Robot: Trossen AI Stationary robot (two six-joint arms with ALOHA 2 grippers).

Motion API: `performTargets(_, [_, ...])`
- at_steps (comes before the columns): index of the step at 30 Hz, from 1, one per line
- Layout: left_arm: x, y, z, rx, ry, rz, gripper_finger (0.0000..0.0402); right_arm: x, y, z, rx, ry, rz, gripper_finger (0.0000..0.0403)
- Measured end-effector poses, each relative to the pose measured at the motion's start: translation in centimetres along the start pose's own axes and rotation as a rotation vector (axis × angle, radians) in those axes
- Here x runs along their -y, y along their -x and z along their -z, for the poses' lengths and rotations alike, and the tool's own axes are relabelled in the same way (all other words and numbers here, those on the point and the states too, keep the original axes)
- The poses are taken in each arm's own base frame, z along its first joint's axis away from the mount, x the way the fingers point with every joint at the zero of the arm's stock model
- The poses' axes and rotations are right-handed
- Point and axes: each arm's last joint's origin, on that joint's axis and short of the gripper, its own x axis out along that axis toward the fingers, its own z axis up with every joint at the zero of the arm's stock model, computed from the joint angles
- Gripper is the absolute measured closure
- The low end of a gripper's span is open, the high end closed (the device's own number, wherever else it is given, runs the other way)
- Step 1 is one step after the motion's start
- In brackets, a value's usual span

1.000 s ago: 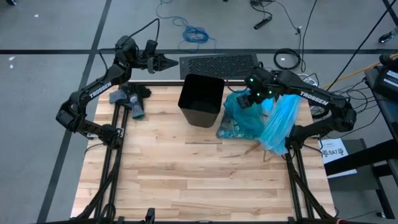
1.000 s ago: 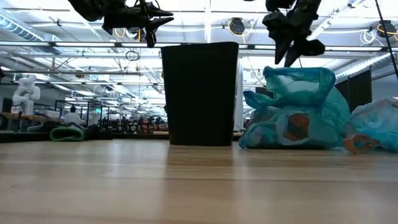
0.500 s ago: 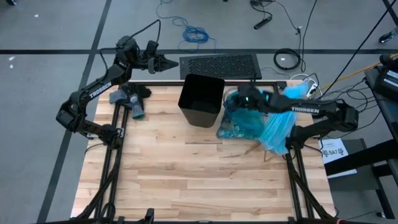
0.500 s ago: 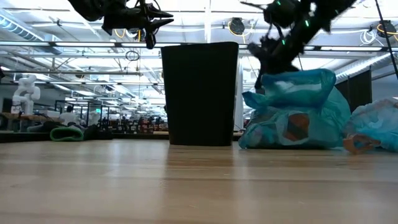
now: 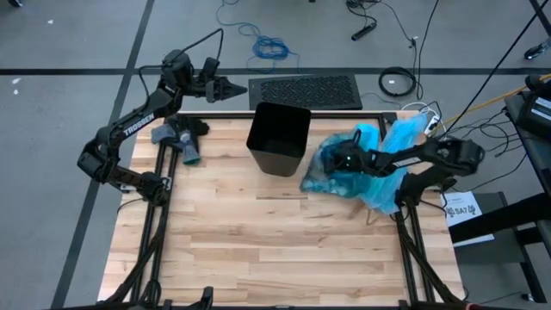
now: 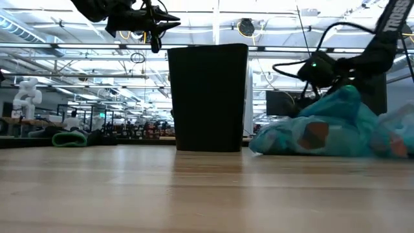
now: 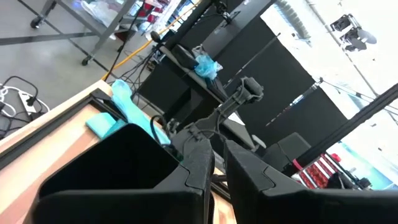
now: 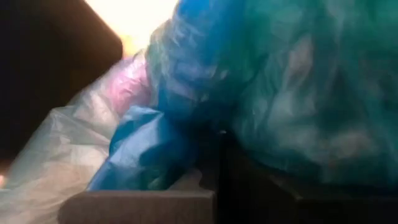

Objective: Place trash/remove bag and relplace
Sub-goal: Insert the light blue trash bag into the bin

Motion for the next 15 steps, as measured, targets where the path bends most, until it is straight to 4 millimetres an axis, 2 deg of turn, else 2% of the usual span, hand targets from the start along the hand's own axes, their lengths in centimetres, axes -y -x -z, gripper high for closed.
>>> performTargets(5, [0.0, 0.0, 0.0, 0.012, -0.019, -0.014, 0.0357, -0.8, -2.1, -0.8, -0.077, 0.026, -0.065, 0.0403])
performTargets(9, [-0.1, 0.0, 0.0, 0.017, -0.017, -0.022, 0.0357, -1.8, -4.0, -3.4, -0.152, -0.013, -0.099, 0.0403])
performTargets(12, [-0.1, 0.0, -0.1, 0.026, -0.016, -0.032, 0.0357, -1.5, -5.5, -5.8, -0.234, -0.035, -0.073, 0.0403])
performTargets(15, [-0.1, -0.1, 0.0, 0.025, -0.013, -0.031, 0.0357, -1.1, -6.0, -7.3, -0.294, -0.024, -0.075, 0.0403])
